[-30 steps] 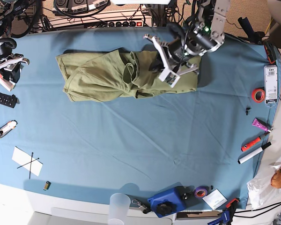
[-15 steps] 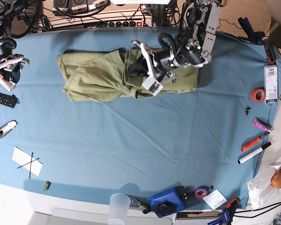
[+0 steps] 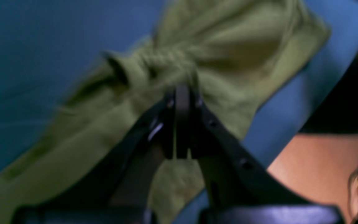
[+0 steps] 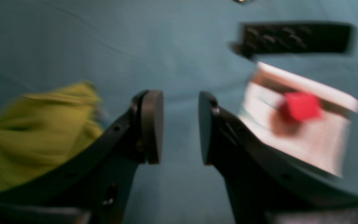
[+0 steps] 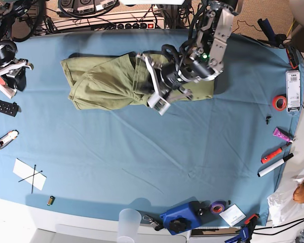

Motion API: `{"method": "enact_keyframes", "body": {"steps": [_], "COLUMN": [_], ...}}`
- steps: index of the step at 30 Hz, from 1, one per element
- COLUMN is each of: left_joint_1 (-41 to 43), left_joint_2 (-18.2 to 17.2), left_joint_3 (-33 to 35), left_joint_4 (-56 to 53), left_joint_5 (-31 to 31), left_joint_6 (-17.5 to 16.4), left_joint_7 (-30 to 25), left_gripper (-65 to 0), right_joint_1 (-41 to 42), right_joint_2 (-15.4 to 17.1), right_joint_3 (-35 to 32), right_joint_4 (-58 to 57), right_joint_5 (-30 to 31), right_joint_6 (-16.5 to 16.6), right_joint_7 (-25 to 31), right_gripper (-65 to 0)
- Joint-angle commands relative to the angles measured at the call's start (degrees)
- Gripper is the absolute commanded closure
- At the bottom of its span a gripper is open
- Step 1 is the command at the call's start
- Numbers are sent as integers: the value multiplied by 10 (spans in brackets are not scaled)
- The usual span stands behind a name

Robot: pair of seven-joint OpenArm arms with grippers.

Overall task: Layout the t-shirt on the table in an organized manner, then fold the t-shirt properly
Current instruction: 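Press and tuck the folded end with the left gripper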

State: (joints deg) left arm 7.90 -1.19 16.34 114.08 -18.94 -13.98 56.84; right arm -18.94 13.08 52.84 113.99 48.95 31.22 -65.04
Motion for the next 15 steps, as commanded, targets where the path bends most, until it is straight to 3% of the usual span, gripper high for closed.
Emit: {"method": "enact_keyframes", "body": {"steps": [1, 5, 12, 15], "left_joint_1": [-6, 19, 85, 100], "left_joint_2": [1, -11, -57, -68], "left_joint_3": [0, 0, 0, 0], "left_joint_4": [40, 133, 191, 192], "left_joint_5": [-4, 64, 124, 130], "left_joint_6": [5, 12, 39, 39], "left_joint_7": [6, 16, 19, 19], "left_gripper": [0, 0, 0, 0], "right_joint_1": [1, 1, 8, 30], "right_joint_2": [10, 11, 10, 10], "right_joint_3": [4, 4, 3, 3], "right_joint_4": [8, 7, -30, -103], "right_joint_5": [15, 57, 121, 172], "right_joint_6": [9, 12, 13, 35], "right_joint_7": [-2, -66, -85, -114], "right_gripper": [-234, -325, -325, -324]}}
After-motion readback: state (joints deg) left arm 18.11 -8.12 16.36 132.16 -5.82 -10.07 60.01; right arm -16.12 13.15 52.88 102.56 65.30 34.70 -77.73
